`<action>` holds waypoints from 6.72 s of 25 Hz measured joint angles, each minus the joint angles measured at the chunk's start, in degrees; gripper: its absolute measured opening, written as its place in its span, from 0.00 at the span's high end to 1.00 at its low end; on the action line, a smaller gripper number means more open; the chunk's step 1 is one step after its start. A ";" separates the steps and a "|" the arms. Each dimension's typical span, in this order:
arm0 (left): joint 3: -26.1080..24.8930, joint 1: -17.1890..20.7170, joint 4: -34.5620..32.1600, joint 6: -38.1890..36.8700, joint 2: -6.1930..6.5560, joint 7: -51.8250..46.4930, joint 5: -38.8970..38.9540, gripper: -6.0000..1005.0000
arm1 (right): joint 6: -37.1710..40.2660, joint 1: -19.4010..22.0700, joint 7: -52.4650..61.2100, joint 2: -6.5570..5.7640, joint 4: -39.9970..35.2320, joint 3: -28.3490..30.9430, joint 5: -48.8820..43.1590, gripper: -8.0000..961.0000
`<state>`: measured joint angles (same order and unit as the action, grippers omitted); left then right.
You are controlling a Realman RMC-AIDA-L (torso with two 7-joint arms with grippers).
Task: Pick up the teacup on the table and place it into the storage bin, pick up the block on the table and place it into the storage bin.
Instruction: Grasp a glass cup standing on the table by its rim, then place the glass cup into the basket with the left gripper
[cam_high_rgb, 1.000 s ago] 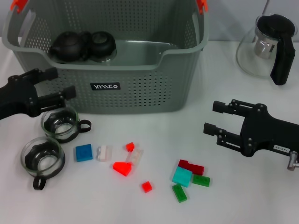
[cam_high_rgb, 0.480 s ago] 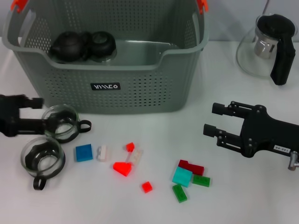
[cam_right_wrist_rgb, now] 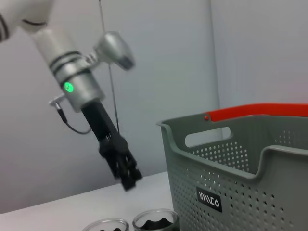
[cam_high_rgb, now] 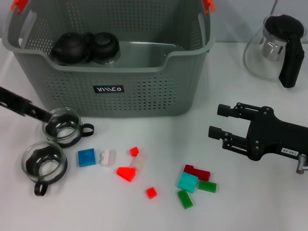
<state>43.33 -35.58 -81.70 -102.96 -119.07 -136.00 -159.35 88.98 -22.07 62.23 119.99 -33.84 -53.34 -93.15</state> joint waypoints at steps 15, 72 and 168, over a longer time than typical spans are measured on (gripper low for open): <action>8.62 0.86 1.54 8.00 -2.92 20.24 -2.75 0.24 | 0.39 -0.17 -0.10 -0.04 0.33 0.00 -0.08 0.35; 17.84 -0.95 15.05 14.48 -1.20 21.30 -4.30 0.28 | 0.68 0.28 0.79 -0.11 0.62 1.40 -0.16 0.35; 4.85 -12.49 24.83 37.97 4.92 20.05 28.17 0.95 | 3.24 1.08 0.79 -0.35 1.14 1.49 -0.54 0.35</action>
<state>48.18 -48.07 -56.87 -65.00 -114.15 -115.96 -131.18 92.21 -20.99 63.02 119.64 -32.69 -51.85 -93.68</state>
